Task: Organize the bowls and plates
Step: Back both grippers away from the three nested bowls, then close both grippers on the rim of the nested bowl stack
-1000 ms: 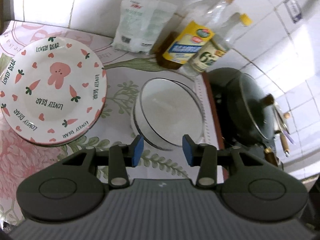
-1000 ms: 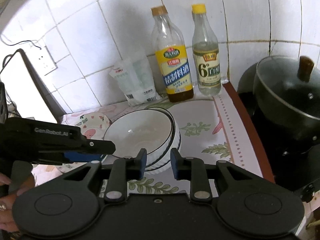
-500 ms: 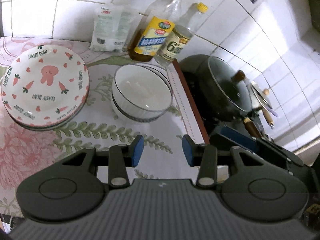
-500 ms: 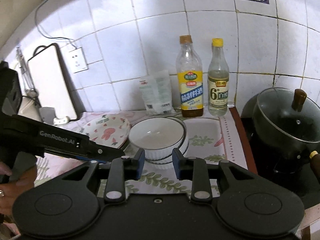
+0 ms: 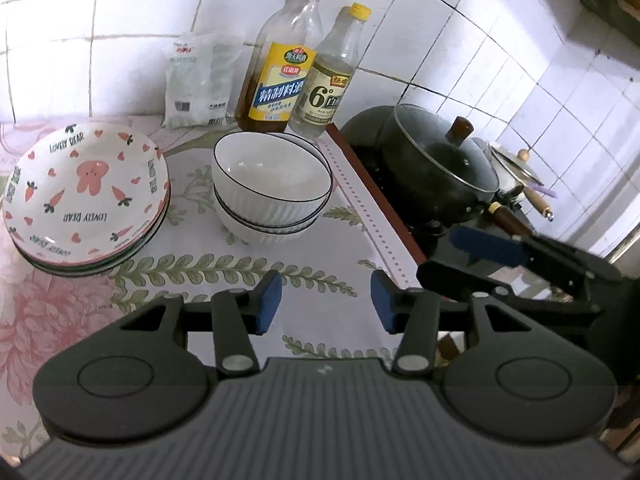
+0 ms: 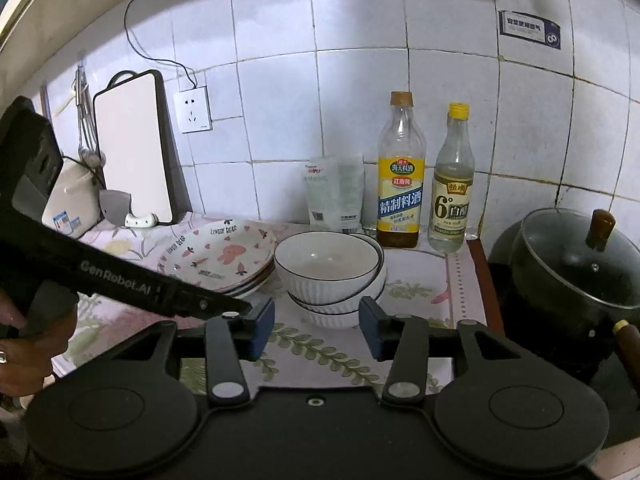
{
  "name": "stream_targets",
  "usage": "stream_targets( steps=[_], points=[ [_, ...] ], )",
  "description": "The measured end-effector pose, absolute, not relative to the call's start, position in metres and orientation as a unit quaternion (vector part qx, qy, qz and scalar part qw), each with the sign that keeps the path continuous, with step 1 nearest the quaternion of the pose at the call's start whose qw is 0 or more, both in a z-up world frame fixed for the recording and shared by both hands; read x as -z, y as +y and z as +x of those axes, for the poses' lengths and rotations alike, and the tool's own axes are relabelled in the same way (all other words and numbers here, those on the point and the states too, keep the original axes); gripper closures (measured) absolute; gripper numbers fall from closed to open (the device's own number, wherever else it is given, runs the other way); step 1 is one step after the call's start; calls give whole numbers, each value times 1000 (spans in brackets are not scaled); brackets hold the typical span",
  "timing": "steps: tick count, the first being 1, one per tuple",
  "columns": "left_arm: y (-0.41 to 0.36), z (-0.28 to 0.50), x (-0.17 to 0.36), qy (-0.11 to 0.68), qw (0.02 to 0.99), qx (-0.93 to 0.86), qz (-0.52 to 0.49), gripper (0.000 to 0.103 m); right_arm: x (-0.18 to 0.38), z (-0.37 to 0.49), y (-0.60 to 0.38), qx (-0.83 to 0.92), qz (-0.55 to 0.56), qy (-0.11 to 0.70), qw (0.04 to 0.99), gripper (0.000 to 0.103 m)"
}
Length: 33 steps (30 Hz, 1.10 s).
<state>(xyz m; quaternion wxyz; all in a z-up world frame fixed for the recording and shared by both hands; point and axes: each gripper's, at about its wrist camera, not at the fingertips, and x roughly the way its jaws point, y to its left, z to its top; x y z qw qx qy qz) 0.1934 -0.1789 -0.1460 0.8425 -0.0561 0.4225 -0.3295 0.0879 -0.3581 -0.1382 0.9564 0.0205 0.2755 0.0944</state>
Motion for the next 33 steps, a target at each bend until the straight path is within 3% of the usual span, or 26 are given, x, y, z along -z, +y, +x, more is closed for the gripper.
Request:
stream_targets(
  steps=[4,6,9,12,21,33],
  points=[
    [-184,190,158,398,854,328,-62,43,156,90,-364,-109,0,254,961,31],
    [-186,192,164,393,859,319,-76,40,171,94,-367,-111,-6,241,964,30],
    [-183,196,171,384,863,311,-104,36,193,104,-374,-97,3,240,966,15],
    [-176,201,173,376,864,309,-132,30,211,114,-384,-98,12,237,966,14],
    [-160,234,183,382,846,286,-238,25,245,147,-385,-124,-6,260,958,11],
    [-166,290,232,452,787,225,-354,24,274,201,-370,-136,-22,309,941,11]
  ],
)
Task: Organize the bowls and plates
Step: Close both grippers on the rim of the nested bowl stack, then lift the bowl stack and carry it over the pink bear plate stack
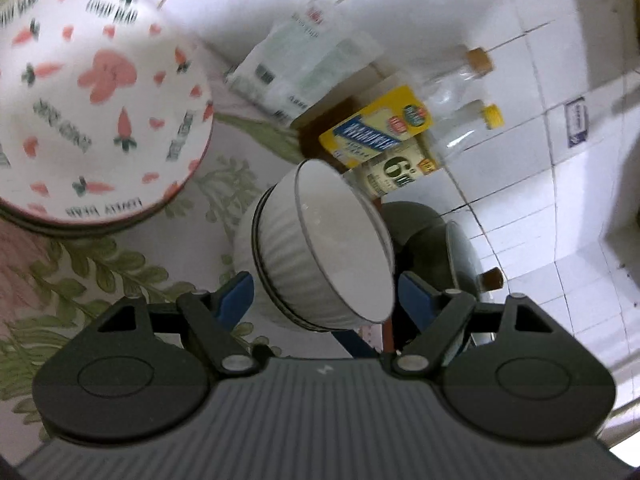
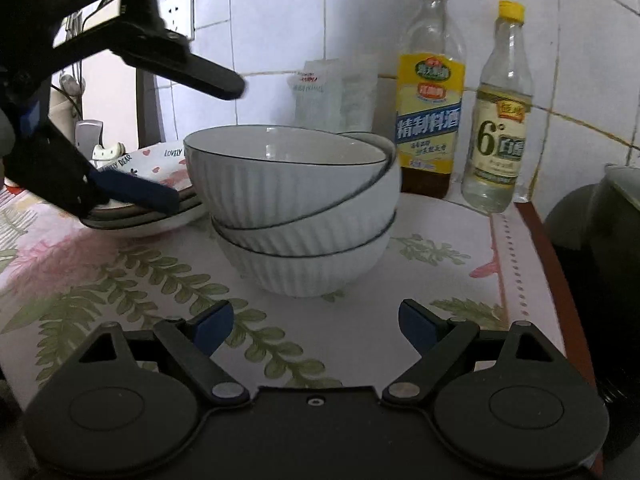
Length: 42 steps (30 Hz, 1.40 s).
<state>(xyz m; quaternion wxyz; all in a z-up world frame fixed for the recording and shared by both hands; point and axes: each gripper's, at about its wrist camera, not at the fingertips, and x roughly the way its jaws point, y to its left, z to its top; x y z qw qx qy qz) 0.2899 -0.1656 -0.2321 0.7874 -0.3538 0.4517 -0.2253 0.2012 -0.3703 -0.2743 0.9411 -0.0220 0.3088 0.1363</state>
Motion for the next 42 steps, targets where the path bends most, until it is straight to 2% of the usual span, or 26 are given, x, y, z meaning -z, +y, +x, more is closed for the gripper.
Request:
stream_targets(
  steps=[6,9,23,30,36,42],
  points=[
    [-173,297,245,458,789,198,-357,27,279,220,-360,-141,-41,317,937,11],
    [-175,301,249,473,787,194,-344,42,276,226,-358,-141,-42,317,937,11],
    [-179,313,262,492,783,132,-356,48,279,262,-358,-158,-12,340,927,3],
    [-188,314,261,474,808,133,-323,49,281,269,-362,-173,17,351,920,3],
    [-195,311,259,466,826,144,-281,60,282,267,-360,-168,14,346,923,4],
    [-194,310,258,466,831,154,-262,60,282,264,-357,-162,-1,336,928,4]
  ],
)
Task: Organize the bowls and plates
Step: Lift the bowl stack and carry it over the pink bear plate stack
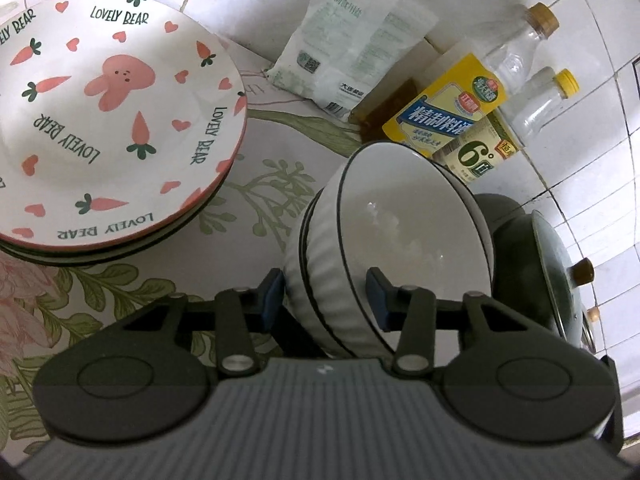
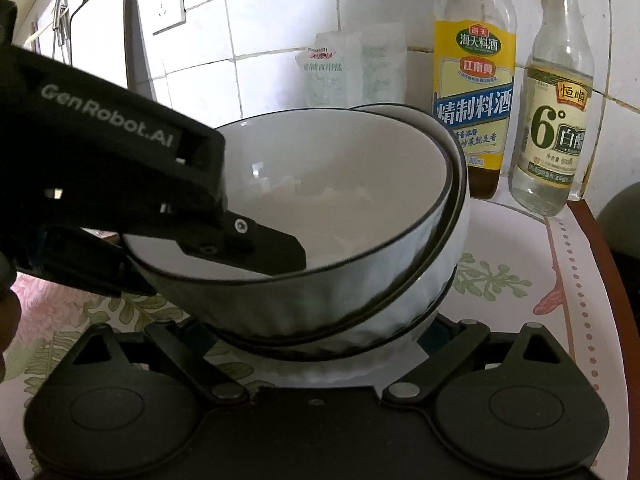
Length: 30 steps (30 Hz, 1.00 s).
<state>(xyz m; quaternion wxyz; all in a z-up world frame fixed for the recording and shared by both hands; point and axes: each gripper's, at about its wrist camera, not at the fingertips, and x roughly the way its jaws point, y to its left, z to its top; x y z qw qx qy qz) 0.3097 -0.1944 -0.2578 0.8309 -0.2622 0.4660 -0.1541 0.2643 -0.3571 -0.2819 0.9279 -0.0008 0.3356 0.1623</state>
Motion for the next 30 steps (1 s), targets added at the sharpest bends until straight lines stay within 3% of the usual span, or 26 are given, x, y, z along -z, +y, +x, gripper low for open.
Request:
stream_targets(
  steps=[11,30],
  points=[
    [-195,297,233,459,840,171,-231,60,267,249,-358,-160,7,307,938,4],
    [-143,246,144,416,859,186,-232,59,187,208,-320,-183,-18,258,948,4]
  ],
)
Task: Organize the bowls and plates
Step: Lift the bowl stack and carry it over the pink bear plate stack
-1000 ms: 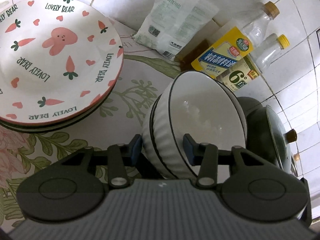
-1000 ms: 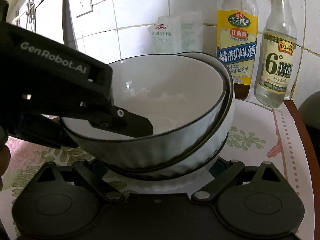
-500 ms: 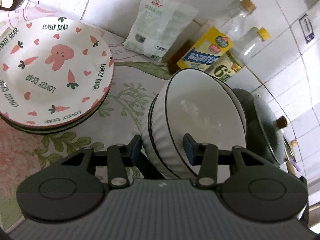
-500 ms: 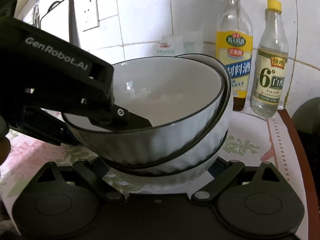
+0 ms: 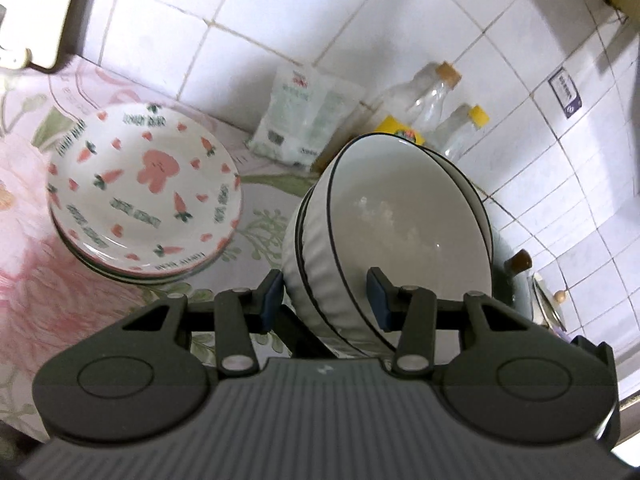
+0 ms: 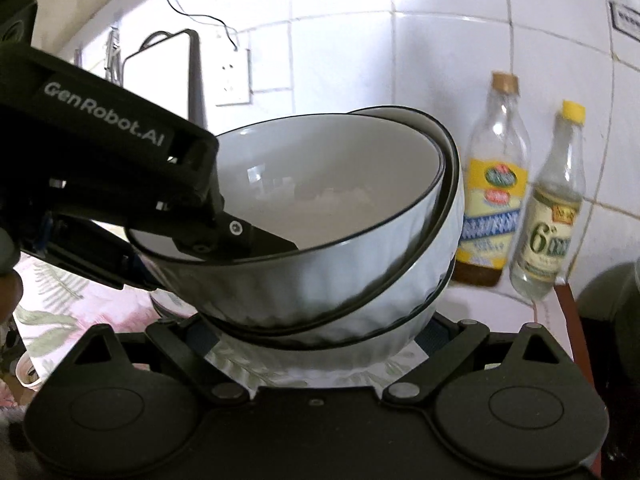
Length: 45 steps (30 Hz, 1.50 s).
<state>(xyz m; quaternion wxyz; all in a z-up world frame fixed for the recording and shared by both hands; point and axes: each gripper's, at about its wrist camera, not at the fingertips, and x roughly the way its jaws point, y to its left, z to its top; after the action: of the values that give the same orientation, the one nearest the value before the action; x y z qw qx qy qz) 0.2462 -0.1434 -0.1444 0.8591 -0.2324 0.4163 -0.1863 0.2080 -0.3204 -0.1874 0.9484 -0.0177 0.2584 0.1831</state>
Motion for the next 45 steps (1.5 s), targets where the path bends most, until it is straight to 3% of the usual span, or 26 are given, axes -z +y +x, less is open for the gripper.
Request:
stream_targets(
  steps=[14,29,45],
  points=[
    [-78,259,131,401,876,147,-222,59,180,230,-248,-216,-6,248,944,4],
    [-29,326,176,447,863,133,-197,58,230,300,-188,-216,25,293,931,4],
    [-29,356,213,471,847,133,-208,58,252,334,-180,-188,29,347,918,4]
  ],
)
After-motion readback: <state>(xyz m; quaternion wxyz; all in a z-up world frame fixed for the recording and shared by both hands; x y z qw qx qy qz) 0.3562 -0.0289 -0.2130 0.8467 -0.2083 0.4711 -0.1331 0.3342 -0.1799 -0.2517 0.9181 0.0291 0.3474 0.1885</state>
